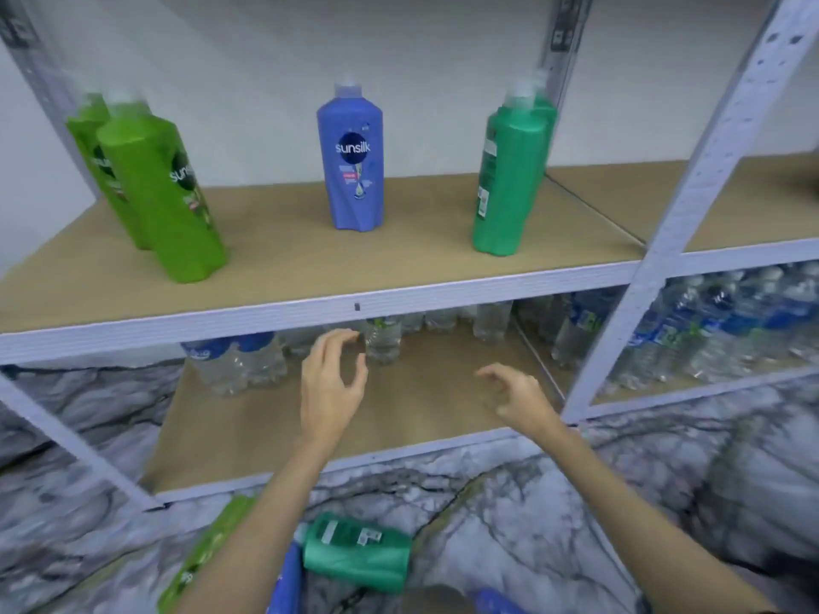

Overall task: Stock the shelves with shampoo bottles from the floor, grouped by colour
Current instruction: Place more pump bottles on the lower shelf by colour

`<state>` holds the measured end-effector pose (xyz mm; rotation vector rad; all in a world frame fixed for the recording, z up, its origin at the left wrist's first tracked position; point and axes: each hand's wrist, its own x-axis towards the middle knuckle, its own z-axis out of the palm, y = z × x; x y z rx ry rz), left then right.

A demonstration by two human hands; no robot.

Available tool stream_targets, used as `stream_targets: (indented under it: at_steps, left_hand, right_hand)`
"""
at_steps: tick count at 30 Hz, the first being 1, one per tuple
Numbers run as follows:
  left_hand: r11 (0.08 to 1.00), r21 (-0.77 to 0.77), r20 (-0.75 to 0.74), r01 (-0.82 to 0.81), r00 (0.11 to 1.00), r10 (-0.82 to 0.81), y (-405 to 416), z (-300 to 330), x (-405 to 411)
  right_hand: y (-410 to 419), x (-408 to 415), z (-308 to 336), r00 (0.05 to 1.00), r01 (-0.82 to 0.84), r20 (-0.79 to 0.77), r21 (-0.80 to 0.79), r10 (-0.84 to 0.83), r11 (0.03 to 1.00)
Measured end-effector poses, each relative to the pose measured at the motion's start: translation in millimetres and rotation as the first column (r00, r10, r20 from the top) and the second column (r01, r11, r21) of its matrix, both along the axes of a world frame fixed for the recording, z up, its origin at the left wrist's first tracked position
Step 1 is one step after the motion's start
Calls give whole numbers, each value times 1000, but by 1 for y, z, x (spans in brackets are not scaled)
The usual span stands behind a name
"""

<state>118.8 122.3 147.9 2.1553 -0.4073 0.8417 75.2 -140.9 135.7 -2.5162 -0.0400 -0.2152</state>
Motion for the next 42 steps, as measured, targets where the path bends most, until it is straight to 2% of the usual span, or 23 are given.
stream_targets:
  at_steps: [1,2,4,7,10,14,18,21,24,26,29,32,33,36,37,38,40,42]
  left_hand:
    - [999,35,-11,-12,1000,12,-2,-18,-8]
    - [998,61,-38,-4,999,7,-3,-37,-15]
    - [995,84,-157,46,987,-32,-4,-75,-26]
    - [993,108,-420,52,907,-1,-1,-127,-36]
    - [991,135,-550,13,833,64,5,-163,-40]
    - [992,127,-599,10,798,69,8,-188,-36]
    - [994,109,-639,-25,764,90,12,-198,-29]
    - [992,96,-666,-79,735,123,19,-203,-25]
    - [980,109,-719,-168,667,195,27,-208,-26]
    - [958,133,-808,-253,532,252,32,-210,-28]
    - [918,197,-952,-343,158,263,41,-212,-33]
    - [959,174,-983,-223,-98,156,46,-218,-44]
    - [961,193,-976,-197,-141,167,47,-222,-48]
    - [947,186,-977,-262,-148,151,47,-241,-54]
    - [937,176,-982,-302,-123,145,43,-243,-55]
    - [921,141,-989,-363,-86,117,39,-242,-56]
    - [881,3,-998,-473,49,30,32,-238,-54]
    - [871,-108,-989,-479,139,-46,29,-244,-45]
  right_hand:
    - [-4,-15,-25,970,-36,-239,24,41,999]
    - [-7,-30,-50,892,-59,-446,50,75,997]
    - [-14,-63,-101,680,-66,-724,90,111,994]
    - [-18,-104,-161,425,-75,-889,153,170,985]
    - [-16,-130,-200,294,-102,-940,147,171,984]
    - [-8,-143,-232,340,-43,-926,158,163,987]
    - [2,-136,-234,477,33,-879,10,-7,999]
    - [3,-119,-229,559,85,-829,72,12,994]
    - [5,-99,-223,674,203,-736,107,-59,973]
    - [9,-85,-215,736,255,-675,193,-61,948]
    - [21,-59,-190,827,280,-560,335,-49,900]
    - [39,-32,-159,918,219,-395,408,-45,886]
    - [44,-25,-153,932,210,-360,427,-47,879]
    - [57,-5,-143,950,213,-305,478,-66,852]
    - [60,0,-143,952,215,-297,493,-68,843]
    - [63,4,-142,956,209,-287,505,-65,837]
    - [69,10,-141,961,200,-268,513,-65,835]
    - [72,13,-142,965,195,-252,500,-74,844]
